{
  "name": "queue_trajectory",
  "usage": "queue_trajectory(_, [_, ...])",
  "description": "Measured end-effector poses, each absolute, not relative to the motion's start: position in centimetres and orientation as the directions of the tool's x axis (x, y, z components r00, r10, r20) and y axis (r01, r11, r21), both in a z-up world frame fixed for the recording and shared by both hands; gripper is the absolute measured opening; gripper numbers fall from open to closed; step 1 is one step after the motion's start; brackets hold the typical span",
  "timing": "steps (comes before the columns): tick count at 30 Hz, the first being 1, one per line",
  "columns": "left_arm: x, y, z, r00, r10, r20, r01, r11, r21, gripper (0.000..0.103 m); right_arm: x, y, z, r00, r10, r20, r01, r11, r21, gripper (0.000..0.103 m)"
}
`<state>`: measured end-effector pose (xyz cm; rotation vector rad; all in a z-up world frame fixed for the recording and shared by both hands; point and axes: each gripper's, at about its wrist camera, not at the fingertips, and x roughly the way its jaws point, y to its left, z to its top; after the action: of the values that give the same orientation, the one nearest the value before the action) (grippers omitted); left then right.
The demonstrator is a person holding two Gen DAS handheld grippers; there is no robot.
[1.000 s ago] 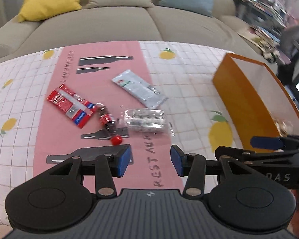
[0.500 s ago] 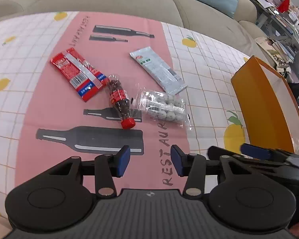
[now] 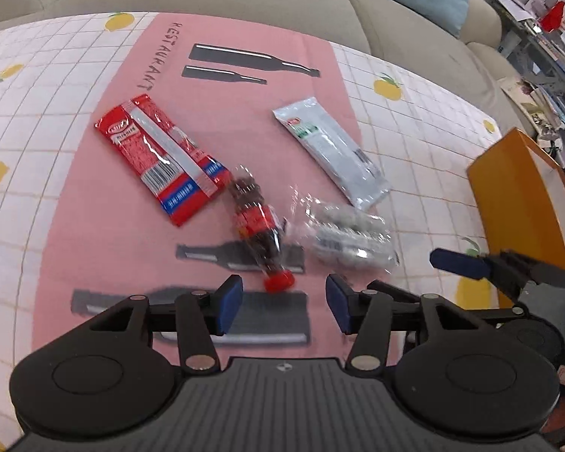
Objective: Organize snacks
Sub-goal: 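Grasp the cola-shaped chocolate bottle with left tool while right tool grasps clear white-ball pack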
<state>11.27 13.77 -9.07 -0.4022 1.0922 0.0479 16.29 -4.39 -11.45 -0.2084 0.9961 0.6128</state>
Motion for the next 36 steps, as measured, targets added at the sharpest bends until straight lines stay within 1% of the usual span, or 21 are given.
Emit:
queue_trajectory(2, [11.9, 14.2, -9.3, 0.468, -0.17, -0.867, -0.234, 0.923, -0.307, 0.06, 16.9, -3.2, -11.8, 0.381, 0.395, -0.836, -0.635, 0.769, 0.074, 0.077])
queue_trajectory(3, [12.2, 14.4, -9.4, 0.471, -0.169, -0.866, -0.239, 0.92, -0.31, 0.06, 17.1, -2.7, -11.9, 0.382, 0.392, -0.837, -0.659, 0.75, 0.051, 0.081])
queue_trajectory(8, [13.8, 14.9, -9.9, 0.469, -0.151, -0.87, -0.259, 0.918, -0.3, 0.059, 17.8, -0.7, -12.4, 0.401, 0.421, -0.814, -0.777, 0.626, -0.059, 0.082])
queue_trajectory(9, [14.1, 14.9, -10.0, 0.468, -0.151, -0.871, -0.261, 0.918, -0.299, 0.058, 18.0, -0.4, -12.6, 0.397, 0.427, -0.812, -0.794, 0.604, -0.071, 0.082])
queue_trajectory(10, [14.4, 14.9, -10.2, 0.468, -0.151, -0.871, -0.259, 0.919, -0.298, 0.055, 18.3, -0.2, -12.8, 0.391, 0.433, -0.812, -0.81, 0.581, -0.081, 0.082])
queue_trajectory(13, [15.2, 14.8, -10.6, 0.464, -0.145, -0.874, -0.256, 0.923, -0.289, 0.05, 19.1, 0.2, -13.5, 0.369, 0.434, -0.822, -0.836, 0.541, -0.09, 0.084])
queue_trajectory(17, [15.8, 14.7, -11.3, 0.452, -0.11, -0.885, -0.271, 0.928, -0.254, 0.045, 19.9, 0.2, -14.3, 0.32, 0.446, -0.836, -0.841, 0.541, -0.033, 0.083])
queue_trajectory(18, [15.9, 14.7, -11.5, 0.447, -0.107, -0.888, -0.275, 0.928, -0.25, 0.041, 19.8, 0.1, -14.4, 0.316, 0.448, -0.836, -0.835, 0.55, -0.021, 0.081])
queue_trajectory(19, [16.0, 14.6, -11.6, 0.442, -0.104, -0.891, -0.275, 0.93, -0.245, 0.038, 19.8, 0.0, -14.5, 0.31, 0.449, -0.838, -0.828, 0.561, -0.006, 0.076])
queue_trajectory(20, [16.1, 14.6, -11.8, 0.441, -0.103, -0.892, -0.274, 0.931, -0.243, 0.037, 19.8, -0.1, -14.6, 0.302, 0.45, -0.84, -0.818, 0.575, 0.014, 0.077])
queue_trajectory(22, [15.9, 14.5, -12.1, 0.442, -0.106, -0.891, -0.271, 0.931, -0.245, 0.034, 19.6, -0.5, -14.6, 0.308, 0.448, -0.84, -0.792, 0.609, 0.034, 0.074])
queue_trajectory(28, [14.6, 13.3, -12.0, 0.433, -0.098, -0.896, -0.237, 0.947, -0.218, 0.034, 17.6, -2.8, -14.1, 0.354, 0.368, -0.86, -0.655, 0.753, 0.053, 0.069])
queue_trajectory(33, [12.7, 11.6, -11.8, 0.404, -0.125, -0.906, -0.209, 0.952, -0.224, 0.034, 15.4, -5.4, -14.0, 0.399, 0.257, -0.88, -0.489, 0.872, 0.033, 0.069])
queue_trajectory(36, [11.4, 10.2, -11.7, 0.396, -0.136, -0.908, -0.182, 0.958, -0.223, 0.034, 14.1, -6.5, -13.8, 0.399, 0.217, -0.891, -0.43, 0.902, 0.027, 0.07])
